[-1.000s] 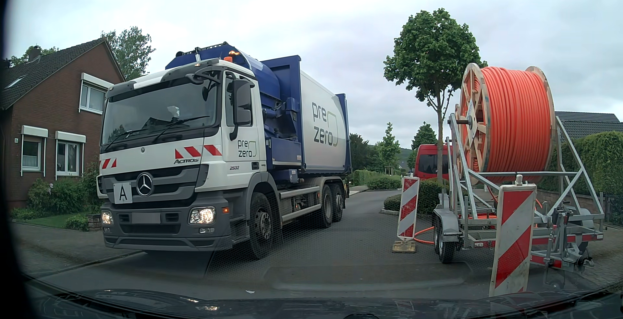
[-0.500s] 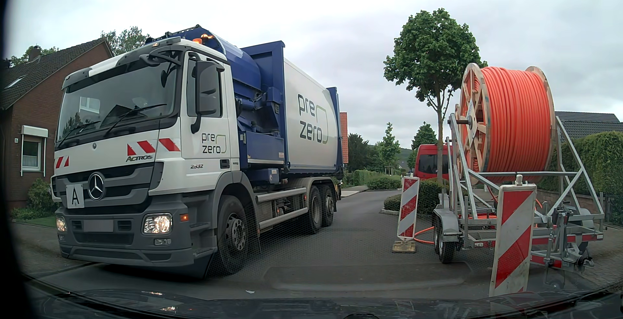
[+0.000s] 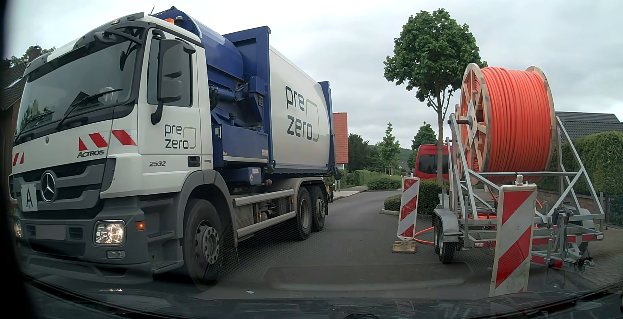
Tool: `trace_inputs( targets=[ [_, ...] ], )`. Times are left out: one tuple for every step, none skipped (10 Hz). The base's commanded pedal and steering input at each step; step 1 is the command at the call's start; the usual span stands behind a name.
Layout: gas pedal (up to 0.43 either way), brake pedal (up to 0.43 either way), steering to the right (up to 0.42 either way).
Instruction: Follow the waypoints while adhering to traffic rules and regulations
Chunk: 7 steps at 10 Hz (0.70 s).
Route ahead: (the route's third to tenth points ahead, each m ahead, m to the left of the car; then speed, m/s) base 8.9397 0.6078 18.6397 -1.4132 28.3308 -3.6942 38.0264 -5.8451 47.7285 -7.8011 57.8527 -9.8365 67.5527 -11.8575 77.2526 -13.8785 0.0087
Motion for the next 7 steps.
trace_inputs(
  targets=[
    [0.000,0.122,-0.364],
    [0.000,0.146,-0.359],
    [0.000,0.152,-0.354],
    [0.000,0.152,-0.345],
    [0.000,0.159,-0.338],
    [0.000,0.171,-0.329],
    [0.000,0.177,-0.317]
  ],
)
